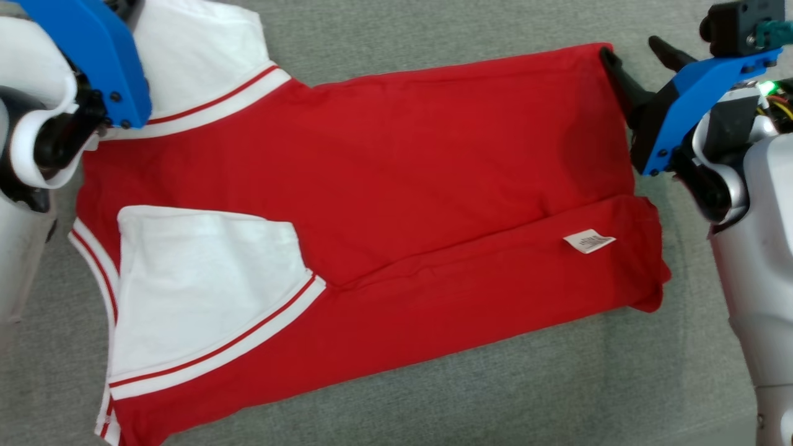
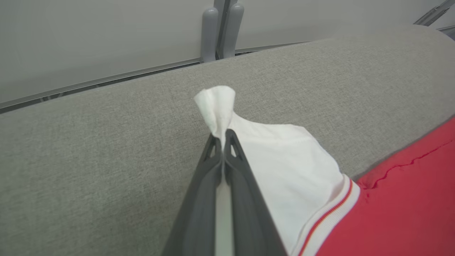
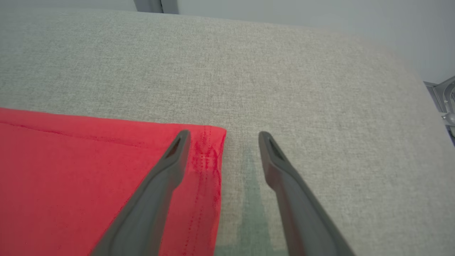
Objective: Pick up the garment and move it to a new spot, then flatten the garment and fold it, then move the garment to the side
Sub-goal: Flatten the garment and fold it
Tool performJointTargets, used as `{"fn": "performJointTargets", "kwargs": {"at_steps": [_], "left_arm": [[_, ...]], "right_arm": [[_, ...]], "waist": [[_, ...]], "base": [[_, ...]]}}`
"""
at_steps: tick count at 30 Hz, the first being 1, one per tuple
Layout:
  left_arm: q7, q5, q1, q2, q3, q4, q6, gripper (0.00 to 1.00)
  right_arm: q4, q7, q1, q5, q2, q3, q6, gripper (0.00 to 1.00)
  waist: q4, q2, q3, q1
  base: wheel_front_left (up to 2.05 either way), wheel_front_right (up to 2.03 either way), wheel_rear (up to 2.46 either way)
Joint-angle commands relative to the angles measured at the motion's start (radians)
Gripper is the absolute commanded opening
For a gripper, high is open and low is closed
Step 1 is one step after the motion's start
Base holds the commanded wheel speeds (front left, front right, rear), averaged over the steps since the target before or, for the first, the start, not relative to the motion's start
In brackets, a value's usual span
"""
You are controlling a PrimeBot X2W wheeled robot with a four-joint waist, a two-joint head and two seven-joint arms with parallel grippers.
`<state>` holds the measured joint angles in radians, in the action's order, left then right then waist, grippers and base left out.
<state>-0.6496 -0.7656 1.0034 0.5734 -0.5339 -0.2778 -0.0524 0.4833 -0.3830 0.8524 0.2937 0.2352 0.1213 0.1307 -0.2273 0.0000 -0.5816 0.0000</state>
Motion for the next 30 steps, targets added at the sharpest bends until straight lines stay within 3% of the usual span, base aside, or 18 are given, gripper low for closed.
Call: {"fn": "performJointTargets", "kwargs": {"at_steps": [1,10,11,12,13,14,23,30], "left_arm": [[0.01,-0.003,0.006,-0.009,-0.006,0.014,0.006,0.0],[0.039,-0.013,-0.007,-0.036,-0.013,0.051,0.02,0.0],[0.043,-0.014,-0.008,-0.037,-0.013,0.051,0.023,0.0],[0.048,-0.016,-0.008,-0.038,-0.013,0.05,0.026,0.0],[0.05,-0.017,-0.008,-0.04,-0.011,0.048,0.027,0.0],[0.057,-0.017,-0.01,-0.041,-0.01,0.046,0.026,0.0],[0.103,-0.034,-0.035,-0.047,-0.003,0.026,0.039,0.0],[0.144,-0.069,-0.129,-0.046,-0.005,0.083,0.063,0.0]], "right_arm": [[0.033,-0.014,0.031,-0.008,0.017,0.002,0.0,1.0],[0.185,-0.069,0.106,0.033,0.04,0.043,0.0,1.0],[0.2,-0.066,0.112,0.035,0.041,0.048,0.0,0.77],[0.211,-0.061,0.119,0.037,0.043,0.054,0.0,0.44],[0.222,-0.057,0.126,0.04,0.043,0.061,0.0,0.29],[0.232,-0.052,0.129,0.039,0.04,0.066,0.0,0.0],[0.261,0.041,0.156,0.05,0.054,0.125,0.0,0.0],[0.235,0.14,0.085,0.091,0.091,0.204,0.0,0.0]], "waist": [[0.019,0.0,-0.005,0.0],[0.068,0.0,-0.002,0.0],[0.071,0.0,-0.002,0.0],[0.074,0.0,0.0,0.0],[0.076,0.0,0.001,0.0],[0.078,0.0,0.004,0.0],[0.096,0.0,0.054,0.0],[0.121,0.0,0.124,0.0]], "base": [[0.0,0.0,0.0],[0.0,0.0,0.0],[0.0,0.0,0.0],[0.0,0.0,0.0],[0.0,0.0,0.0],[0.0,0.0,0.0],[0.0,0.0,0.0],[0.0,0.0,0.0]]}}
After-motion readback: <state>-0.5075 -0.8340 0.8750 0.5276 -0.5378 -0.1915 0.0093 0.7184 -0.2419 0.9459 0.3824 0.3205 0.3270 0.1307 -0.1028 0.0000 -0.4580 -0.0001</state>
